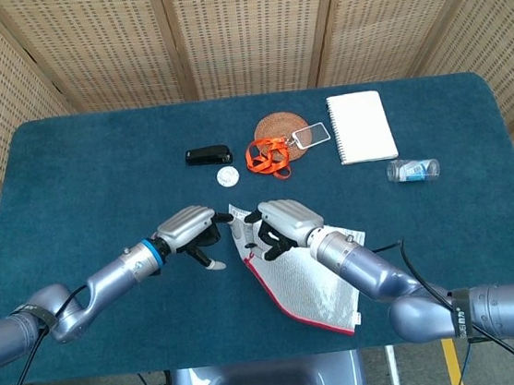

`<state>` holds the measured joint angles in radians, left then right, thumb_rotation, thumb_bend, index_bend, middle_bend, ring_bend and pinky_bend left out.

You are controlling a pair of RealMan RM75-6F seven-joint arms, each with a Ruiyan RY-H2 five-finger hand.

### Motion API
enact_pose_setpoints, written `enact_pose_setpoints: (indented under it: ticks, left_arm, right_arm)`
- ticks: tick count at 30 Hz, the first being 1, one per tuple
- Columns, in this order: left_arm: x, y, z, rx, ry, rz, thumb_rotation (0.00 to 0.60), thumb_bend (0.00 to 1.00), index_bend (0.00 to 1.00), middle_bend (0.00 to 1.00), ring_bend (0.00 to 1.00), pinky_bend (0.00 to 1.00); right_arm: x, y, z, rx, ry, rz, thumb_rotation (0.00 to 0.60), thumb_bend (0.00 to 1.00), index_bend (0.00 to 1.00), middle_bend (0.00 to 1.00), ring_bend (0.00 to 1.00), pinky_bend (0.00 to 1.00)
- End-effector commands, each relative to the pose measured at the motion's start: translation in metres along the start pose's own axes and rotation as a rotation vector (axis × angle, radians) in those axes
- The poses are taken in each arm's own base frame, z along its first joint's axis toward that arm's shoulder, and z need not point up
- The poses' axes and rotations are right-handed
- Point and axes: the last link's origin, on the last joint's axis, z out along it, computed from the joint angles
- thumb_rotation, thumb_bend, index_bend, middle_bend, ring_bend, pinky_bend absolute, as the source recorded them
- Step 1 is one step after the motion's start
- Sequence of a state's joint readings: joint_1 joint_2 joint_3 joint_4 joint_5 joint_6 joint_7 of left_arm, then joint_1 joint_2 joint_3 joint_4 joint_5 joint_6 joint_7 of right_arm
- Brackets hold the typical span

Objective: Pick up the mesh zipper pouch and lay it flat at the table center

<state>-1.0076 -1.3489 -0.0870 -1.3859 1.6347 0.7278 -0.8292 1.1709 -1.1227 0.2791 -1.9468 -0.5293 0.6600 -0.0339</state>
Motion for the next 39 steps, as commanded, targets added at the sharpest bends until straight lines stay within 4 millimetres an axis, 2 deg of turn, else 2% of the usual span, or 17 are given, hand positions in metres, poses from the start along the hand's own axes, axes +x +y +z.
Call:
enact_pose_setpoints:
  ticks: [1, 8, 15, 24, 39]
  left_arm:
    - [-0.003, 0.002, 0.003, -0.003, -0.014, -0.025, 0.600, 0.00, 0.43, 0.96, 0.87, 1.00]
    - [-0.007, 0.006, 0.008, -0.015, -0.029, -0.103, 0.600, 0.02, 0.46, 0.96, 0.87, 1.00]
    - [-0.011, 0.006, 0.012, -0.019, -0.046, -0.126, 0.600, 0.16, 0.48, 0.96, 0.87, 1.00]
    - [-0.012, 0.009, 0.010, -0.046, -0.057, -0.141, 0.600, 0.30, 0.52, 0.96, 0.87, 1.00]
    - [-0.017, 0.011, 0.014, -0.049, -0.053, -0.172, 0.600, 0.38, 0.52, 0.96, 0.87, 1.00]
  right_arm:
    - [0.000, 0.000, 0.000, -0.002, 0.001, -0.001, 0.600, 0.78, 0.78, 0.98, 0.98, 1.00]
    - [0.001, 0.001, -0.001, -0.006, 0.002, -0.003, 0.600, 0.78, 0.78, 0.98, 0.98, 1.00]
    - [0.001, 0.002, -0.001, -0.010, 0.003, -0.005, 0.600, 0.78, 0.78, 0.98, 0.98, 1.00]
    - [0.003, 0.006, -0.001, -0.019, 0.010, -0.005, 0.600, 0.78, 0.78, 0.98, 0.98, 1.00]
    - [0.005, 0.013, -0.002, -0.031, 0.011, -0.005, 0.600, 0.78, 0.78, 0.98, 0.98, 1.00]
